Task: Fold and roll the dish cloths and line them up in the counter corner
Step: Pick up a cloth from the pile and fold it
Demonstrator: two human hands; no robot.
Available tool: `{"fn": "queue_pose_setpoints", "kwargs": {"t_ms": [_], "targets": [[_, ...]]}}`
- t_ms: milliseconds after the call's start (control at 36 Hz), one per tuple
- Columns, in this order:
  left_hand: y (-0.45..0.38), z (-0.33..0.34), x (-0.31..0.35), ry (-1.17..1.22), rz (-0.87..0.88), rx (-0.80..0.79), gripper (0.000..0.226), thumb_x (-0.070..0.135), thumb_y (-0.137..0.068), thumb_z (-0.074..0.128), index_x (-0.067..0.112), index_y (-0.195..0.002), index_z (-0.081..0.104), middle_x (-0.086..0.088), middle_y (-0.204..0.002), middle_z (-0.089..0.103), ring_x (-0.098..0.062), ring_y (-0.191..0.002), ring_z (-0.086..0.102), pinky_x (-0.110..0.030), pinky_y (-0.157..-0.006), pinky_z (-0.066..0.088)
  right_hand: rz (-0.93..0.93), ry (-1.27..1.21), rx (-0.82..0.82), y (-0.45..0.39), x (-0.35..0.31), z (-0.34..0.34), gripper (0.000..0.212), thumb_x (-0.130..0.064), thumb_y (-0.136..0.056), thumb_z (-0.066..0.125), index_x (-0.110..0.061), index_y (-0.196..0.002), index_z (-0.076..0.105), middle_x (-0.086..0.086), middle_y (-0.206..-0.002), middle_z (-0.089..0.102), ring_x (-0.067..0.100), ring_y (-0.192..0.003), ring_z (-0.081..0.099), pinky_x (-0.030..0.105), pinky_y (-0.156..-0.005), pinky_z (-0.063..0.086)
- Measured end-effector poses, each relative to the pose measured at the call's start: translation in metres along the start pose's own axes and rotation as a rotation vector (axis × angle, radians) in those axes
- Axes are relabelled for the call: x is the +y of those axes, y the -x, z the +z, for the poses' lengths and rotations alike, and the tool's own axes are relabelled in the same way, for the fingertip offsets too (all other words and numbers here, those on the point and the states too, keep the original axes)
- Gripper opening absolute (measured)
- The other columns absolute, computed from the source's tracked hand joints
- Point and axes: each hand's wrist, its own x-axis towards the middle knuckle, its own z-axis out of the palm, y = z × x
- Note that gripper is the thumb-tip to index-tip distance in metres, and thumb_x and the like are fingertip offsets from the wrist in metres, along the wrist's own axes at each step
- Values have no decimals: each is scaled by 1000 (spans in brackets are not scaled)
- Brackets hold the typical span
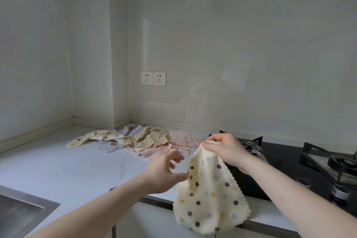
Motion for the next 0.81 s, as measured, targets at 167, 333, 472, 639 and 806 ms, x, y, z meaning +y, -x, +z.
{"fn": "queue_pose_setpoints", "kwargs": {"t_ms": [167, 333, 472, 639, 806], "targets": [[-15, 9, 11, -63, -17, 34, 67, 46, -77, 73, 33, -137, 44, 14, -126, 55, -12, -113, 55, -29, -91, 48, -115, -91, -70, 7, -22, -9, 13, -32, -89, 75, -21, -86, 79, -3, -87, 78, 13, -85, 73, 31, -82, 55], [-20, -9, -1, -132, -33, 218, 16, 26, -90, 59, 15, -79, 64, 3, -80, 70, -21, -81, 67, -36, -70, 53, -154, -22, 52, 5, -19, -21, 12, -35, -87, 76, -24, -83, 78, -3, -85, 77, 20, -87, 73, 38, -84, 56], [-16, -28, -13, -151, -52, 257, 20, 33, -93, 63, 30, -74, 62, 11, -76, 65, -17, -77, 63, -28, -64, 46, -96, 117, 111, 0, -2, -19, 10, -30, -88, 71, -25, -80, 75, -10, -70, 74, 13, -72, 64, 22, -64, 46], [-24, -41, -29, -387, -93, 219, 16, 37, -94, 61, 29, -100, 74, 11, -100, 73, -14, -91, 66, -30, -75, 56, -96, 345, 129, -14, 18, -2, 11, -32, -88, 70, -30, -78, 72, -19, -67, 72, 1, -55, 57, 18, -56, 43], [-43, -54, -36, -374, -204, 210, 26, 32, -92, 61, 15, -73, 66, 1, -72, 66, -23, -72, 63, -27, -52, 38, -52, 392, 171, -38, 28, 11, 12, -32, -90, 70, -29, -78, 71, -16, -67, 72, -4, -51, 53, 21, -55, 37]]}}
